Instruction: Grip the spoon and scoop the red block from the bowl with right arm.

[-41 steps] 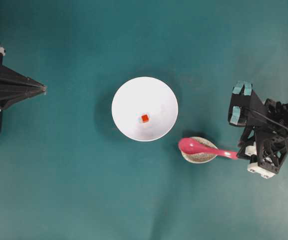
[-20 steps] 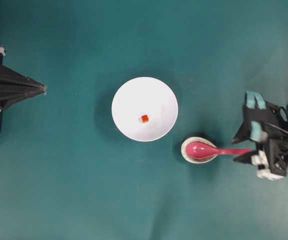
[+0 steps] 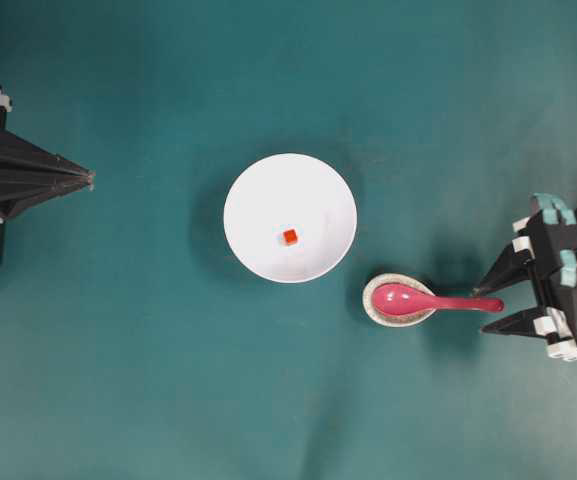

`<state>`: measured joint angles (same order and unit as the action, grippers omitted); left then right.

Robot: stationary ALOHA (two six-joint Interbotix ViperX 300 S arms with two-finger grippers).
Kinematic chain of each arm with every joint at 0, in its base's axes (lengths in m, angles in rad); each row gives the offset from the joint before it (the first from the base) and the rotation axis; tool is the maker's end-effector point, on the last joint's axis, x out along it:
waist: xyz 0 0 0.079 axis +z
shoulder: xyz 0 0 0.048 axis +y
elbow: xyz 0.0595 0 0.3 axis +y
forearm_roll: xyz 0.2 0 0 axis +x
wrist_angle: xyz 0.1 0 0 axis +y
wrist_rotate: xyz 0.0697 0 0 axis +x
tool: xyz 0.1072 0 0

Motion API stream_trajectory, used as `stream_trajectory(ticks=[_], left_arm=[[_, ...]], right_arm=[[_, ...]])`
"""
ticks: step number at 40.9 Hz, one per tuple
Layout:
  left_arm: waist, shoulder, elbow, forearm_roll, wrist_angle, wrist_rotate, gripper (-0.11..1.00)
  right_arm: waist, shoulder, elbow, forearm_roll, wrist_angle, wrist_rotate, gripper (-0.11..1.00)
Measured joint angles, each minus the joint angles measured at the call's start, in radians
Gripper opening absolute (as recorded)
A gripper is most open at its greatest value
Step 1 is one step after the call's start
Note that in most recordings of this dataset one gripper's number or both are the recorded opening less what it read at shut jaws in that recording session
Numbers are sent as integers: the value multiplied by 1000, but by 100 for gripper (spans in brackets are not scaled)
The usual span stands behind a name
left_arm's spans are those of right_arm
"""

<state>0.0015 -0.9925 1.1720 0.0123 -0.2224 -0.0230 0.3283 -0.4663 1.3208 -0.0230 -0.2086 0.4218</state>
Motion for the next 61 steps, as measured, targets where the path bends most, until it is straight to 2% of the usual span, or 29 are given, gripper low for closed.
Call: stream_trajectory(ticks=[11, 17, 27, 40, 46, 51, 61], left_arm=[[0, 0, 0, 2, 0, 0, 0], [0, 2, 0, 0, 0, 0, 0], [0, 0, 0, 0, 0, 0, 0], [0, 2, 0, 0, 31, -2, 0], [0, 2, 0, 0, 40, -2, 0], [0, 0, 0, 0, 41, -5, 0], [0, 2, 0, 2, 52, -21, 0]], right_arm=[[-46, 41, 63, 17, -186, -3, 59], [-52, 100, 78, 51, -284, -17, 59], [-35, 219, 87, 206, -469, -104, 59], [143, 262, 87, 506, -529, -230, 59], [215, 265, 86, 626, -529, -281, 59], [242, 273, 83, 672, -529, -301, 59], [255, 314, 52, 680, -529, -325, 56]])
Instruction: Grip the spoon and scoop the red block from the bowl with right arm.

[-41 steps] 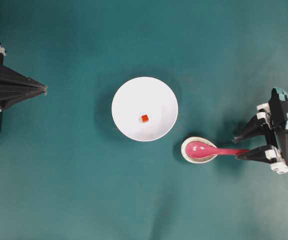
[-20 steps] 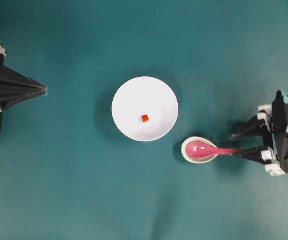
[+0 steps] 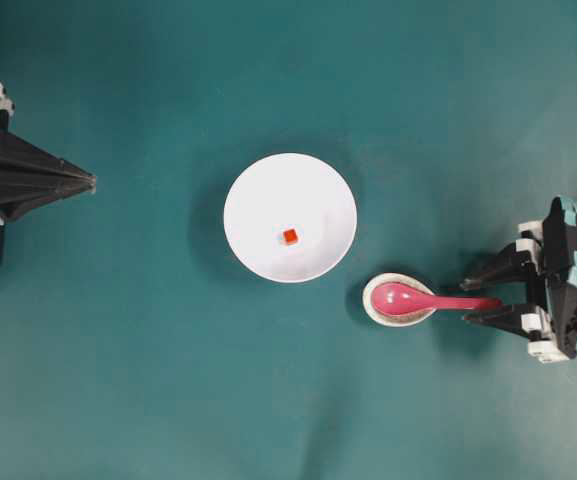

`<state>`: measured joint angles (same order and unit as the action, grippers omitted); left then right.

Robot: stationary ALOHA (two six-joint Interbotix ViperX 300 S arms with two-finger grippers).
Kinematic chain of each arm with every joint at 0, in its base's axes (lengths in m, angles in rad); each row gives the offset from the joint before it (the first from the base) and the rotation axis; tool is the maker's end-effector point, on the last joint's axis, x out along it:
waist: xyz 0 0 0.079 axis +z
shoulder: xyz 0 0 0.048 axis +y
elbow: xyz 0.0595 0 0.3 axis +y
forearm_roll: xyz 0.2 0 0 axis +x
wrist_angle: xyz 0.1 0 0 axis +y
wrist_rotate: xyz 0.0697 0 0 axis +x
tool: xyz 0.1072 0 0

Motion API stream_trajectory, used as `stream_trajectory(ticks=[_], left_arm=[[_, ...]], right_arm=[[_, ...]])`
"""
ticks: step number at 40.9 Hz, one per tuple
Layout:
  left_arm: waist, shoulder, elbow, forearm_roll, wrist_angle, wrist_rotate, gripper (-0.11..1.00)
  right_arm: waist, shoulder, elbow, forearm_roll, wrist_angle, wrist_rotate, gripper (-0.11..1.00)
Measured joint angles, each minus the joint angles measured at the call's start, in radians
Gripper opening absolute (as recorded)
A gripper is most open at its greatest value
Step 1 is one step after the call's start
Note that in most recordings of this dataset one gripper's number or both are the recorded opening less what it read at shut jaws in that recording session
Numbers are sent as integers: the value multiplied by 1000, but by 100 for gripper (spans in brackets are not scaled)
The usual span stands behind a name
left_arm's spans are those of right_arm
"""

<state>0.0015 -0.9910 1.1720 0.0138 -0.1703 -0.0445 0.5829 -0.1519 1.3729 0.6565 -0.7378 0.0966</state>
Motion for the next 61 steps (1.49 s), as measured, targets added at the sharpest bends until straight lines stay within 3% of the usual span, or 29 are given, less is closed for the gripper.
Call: stream_trajectory(ticks=[29, 39, 54, 61], left_arm=[[0, -2, 0, -2, 20, 0, 0], [0, 0, 0, -2, 20, 0, 0], [0, 0, 0, 0, 20, 0, 0], [0, 0, 0, -2, 20, 0, 0]], right_arm=[[0, 23, 6, 35, -12, -6, 54], [2, 23, 6, 37, -38, -8, 39], [2, 23, 8, 37, -38, -26, 37], [2, 15, 8, 37, -38, -49, 27]])
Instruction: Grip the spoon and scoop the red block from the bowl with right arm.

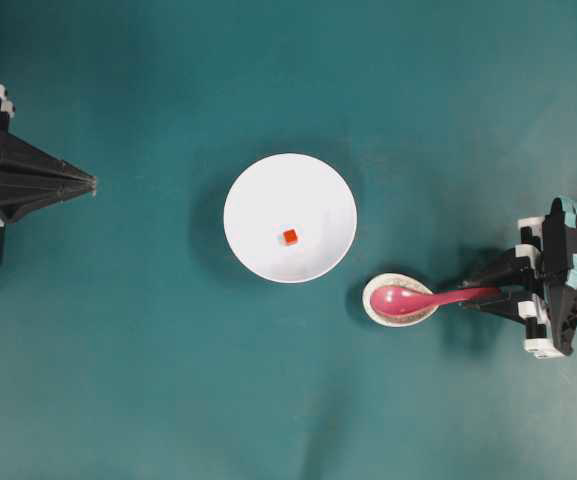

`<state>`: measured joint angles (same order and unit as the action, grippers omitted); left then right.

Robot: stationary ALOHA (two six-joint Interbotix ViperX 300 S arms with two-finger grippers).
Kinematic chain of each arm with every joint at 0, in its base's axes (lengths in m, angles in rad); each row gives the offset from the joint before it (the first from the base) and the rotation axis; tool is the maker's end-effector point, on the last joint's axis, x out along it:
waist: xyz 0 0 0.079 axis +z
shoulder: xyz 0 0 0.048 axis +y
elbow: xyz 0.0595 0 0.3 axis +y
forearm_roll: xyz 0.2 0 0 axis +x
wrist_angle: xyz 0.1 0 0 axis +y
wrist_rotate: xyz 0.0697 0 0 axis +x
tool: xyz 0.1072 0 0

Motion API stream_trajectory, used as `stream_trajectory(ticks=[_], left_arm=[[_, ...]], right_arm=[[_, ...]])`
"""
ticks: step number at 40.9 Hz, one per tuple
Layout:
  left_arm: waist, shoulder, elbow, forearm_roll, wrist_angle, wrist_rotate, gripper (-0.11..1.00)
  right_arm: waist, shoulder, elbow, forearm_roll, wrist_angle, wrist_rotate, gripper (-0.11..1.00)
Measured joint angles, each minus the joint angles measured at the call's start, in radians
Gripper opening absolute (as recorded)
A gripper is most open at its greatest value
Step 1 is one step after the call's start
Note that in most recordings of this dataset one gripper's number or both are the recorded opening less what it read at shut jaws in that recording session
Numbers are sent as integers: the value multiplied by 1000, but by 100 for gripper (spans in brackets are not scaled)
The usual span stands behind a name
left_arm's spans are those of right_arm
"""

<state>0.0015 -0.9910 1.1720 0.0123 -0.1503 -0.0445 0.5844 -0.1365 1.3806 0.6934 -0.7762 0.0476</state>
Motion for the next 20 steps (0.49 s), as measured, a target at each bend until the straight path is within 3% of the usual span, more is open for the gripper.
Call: stream_trajectory(ticks=[3, 20], left_arm=[[0, 0, 0, 0, 0, -2, 0], [0, -2, 0, 0, 0, 0, 0]], right_arm=[[0, -5, 0, 0, 0, -2, 23], [0, -52, -6, -8, 20, -46, 23]])
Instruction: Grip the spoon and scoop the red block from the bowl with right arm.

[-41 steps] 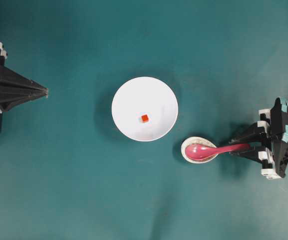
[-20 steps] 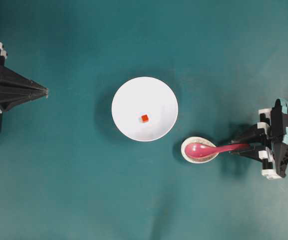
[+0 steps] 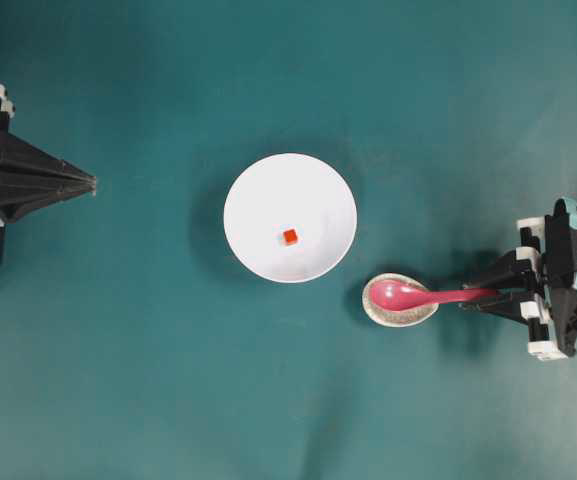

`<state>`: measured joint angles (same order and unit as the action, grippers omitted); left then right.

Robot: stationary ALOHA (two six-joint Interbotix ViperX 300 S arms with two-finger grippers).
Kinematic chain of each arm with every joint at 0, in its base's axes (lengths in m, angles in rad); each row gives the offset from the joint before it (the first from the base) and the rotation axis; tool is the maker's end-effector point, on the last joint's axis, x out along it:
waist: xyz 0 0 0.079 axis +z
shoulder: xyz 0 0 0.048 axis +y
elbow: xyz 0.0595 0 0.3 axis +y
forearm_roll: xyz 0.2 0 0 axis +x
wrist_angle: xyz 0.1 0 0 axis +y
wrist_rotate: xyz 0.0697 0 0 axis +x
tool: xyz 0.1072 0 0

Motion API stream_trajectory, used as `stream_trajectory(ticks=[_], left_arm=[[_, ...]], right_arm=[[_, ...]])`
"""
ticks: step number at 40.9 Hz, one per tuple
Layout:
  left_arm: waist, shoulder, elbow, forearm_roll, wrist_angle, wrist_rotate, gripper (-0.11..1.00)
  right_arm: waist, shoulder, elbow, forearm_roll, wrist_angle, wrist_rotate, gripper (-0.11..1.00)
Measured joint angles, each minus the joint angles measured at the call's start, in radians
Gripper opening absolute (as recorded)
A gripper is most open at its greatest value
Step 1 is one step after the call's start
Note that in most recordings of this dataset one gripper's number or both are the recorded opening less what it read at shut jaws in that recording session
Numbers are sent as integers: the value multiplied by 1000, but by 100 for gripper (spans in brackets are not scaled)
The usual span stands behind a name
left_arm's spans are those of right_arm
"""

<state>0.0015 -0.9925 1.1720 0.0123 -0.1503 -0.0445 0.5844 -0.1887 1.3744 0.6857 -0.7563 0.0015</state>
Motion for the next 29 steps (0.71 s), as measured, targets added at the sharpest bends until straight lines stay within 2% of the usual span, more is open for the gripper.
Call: stream_trajectory(ticks=[5, 9, 21, 29], left_arm=[[0, 2, 0, 0, 0, 0, 0], [0, 2, 0, 0, 0, 0, 0], [0, 0, 2, 0, 0, 0, 0], [0, 2, 0, 0, 0, 0, 0]], right_arm=[[-9, -64, -18, 0, 66, -34, 23], [-55, -129, -41, 0, 172, -67, 23], [-287, -334, -167, 0, 554, -224, 23], [-460, -393, -288, -8, 815, -302, 23]])
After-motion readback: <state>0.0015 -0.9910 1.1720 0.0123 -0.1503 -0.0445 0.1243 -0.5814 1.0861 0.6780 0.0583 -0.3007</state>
